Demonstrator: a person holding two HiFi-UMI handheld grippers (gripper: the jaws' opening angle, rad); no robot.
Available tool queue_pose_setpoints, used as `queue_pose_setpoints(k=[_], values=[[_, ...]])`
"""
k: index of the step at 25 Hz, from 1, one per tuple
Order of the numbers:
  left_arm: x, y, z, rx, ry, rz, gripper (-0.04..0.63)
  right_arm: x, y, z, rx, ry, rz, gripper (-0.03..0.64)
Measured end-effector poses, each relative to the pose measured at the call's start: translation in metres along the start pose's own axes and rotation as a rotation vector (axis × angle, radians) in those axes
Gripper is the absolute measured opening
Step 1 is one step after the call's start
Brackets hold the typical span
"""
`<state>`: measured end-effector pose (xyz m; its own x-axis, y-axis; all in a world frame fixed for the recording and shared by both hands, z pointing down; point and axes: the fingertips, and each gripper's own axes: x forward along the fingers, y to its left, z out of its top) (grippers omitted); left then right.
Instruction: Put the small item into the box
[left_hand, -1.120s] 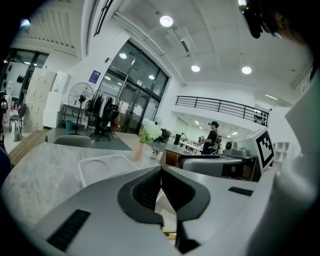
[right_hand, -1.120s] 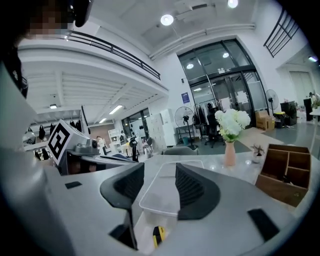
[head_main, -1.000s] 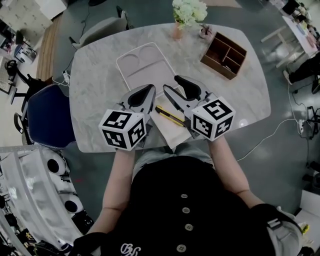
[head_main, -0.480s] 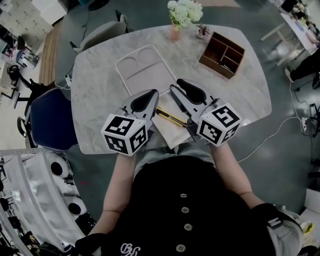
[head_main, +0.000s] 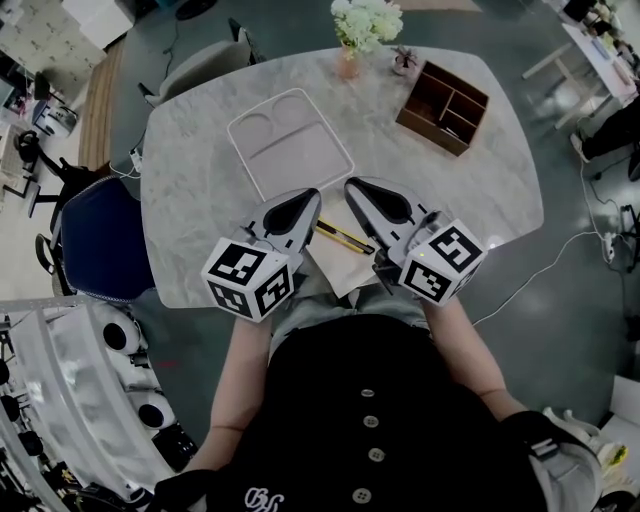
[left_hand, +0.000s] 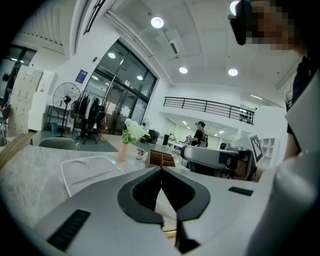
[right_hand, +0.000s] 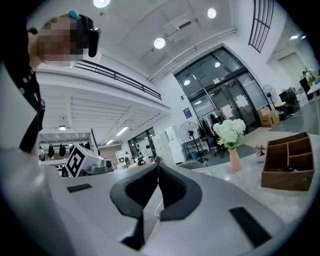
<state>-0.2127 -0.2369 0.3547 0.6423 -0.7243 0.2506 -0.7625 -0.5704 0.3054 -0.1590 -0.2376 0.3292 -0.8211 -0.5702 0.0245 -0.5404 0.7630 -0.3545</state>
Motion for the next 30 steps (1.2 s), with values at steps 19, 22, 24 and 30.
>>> queue_pose_setpoints(k=[19,22,24,30], values=[[0.008,-0.002,-0.053,-0.056,0.167,0.043,0.017,-0.017,-0.011,-0.056,0.015,0.23,-0.052,0.003],[0.007,0.001,-0.062,-0.078,0.201,0.06,0.017,-0.019,-0.013,-0.061,0.025,0.251,-0.061,0.003],[0.006,0.0,-0.064,-0.085,0.205,0.059,0.017,-0.021,-0.011,-0.065,0.033,0.262,-0.059,0.003],[0.006,-0.003,-0.071,-0.085,0.222,0.061,0.017,-0.022,-0.009,-0.072,0.037,0.281,-0.049,0.003]])
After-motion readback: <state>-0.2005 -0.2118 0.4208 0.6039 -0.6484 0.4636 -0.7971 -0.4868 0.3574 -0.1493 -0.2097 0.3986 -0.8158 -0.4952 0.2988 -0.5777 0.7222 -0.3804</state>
